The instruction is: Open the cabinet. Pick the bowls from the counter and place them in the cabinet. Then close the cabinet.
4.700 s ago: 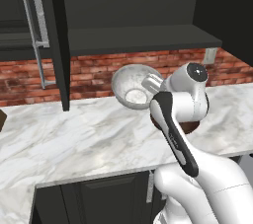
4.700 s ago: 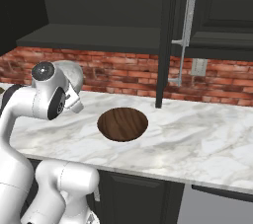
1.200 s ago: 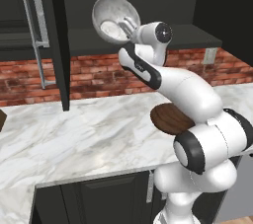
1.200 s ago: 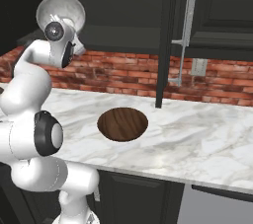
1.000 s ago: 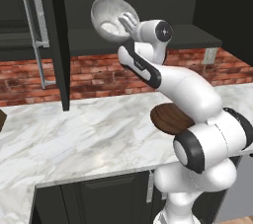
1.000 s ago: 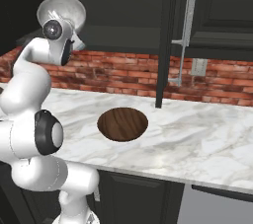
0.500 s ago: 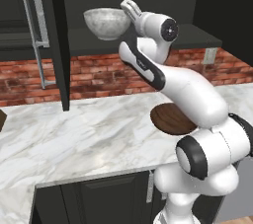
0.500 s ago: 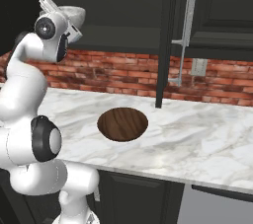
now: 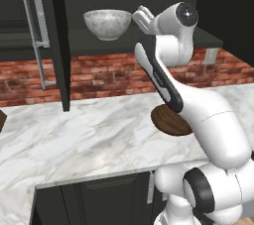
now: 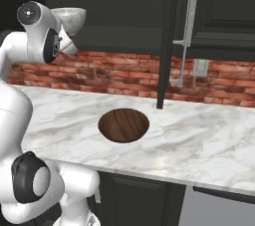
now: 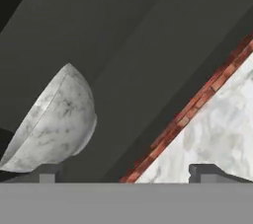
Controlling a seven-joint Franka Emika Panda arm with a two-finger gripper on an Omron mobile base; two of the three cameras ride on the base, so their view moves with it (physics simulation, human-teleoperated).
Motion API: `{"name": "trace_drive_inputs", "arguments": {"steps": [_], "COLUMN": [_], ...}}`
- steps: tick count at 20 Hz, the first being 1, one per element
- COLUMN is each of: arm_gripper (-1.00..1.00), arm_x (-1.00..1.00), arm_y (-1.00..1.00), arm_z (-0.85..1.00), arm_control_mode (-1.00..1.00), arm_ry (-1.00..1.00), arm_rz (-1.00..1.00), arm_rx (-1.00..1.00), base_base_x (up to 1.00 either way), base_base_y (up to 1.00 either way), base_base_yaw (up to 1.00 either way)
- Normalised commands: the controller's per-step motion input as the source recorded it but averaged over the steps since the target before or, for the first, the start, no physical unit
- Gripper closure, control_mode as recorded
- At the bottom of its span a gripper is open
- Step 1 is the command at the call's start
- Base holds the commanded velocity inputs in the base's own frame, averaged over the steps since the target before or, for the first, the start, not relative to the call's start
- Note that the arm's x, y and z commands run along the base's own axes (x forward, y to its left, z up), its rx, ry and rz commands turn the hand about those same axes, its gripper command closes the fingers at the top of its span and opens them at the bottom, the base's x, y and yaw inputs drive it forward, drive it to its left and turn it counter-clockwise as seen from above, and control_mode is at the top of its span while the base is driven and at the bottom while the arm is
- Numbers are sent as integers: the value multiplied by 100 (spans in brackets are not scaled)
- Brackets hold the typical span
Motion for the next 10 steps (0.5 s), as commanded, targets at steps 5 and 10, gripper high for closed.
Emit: {"name": "trace_drive_inputs", "arguments": {"steps": [5,10], "arm_gripper": [-100,-100], "arm_x": [-100,-97], "arm_y": [-47,-48], "arm_z": [-19,-61], "arm_control_mode": [-100,-100], "arm_ry": [24,13], "arm_rz": [-4,0], "arm_rx": [-1,0], "base_base_x": [0,0], "base_base_y": [0,0], "base_base_yaw": [0,0]}}
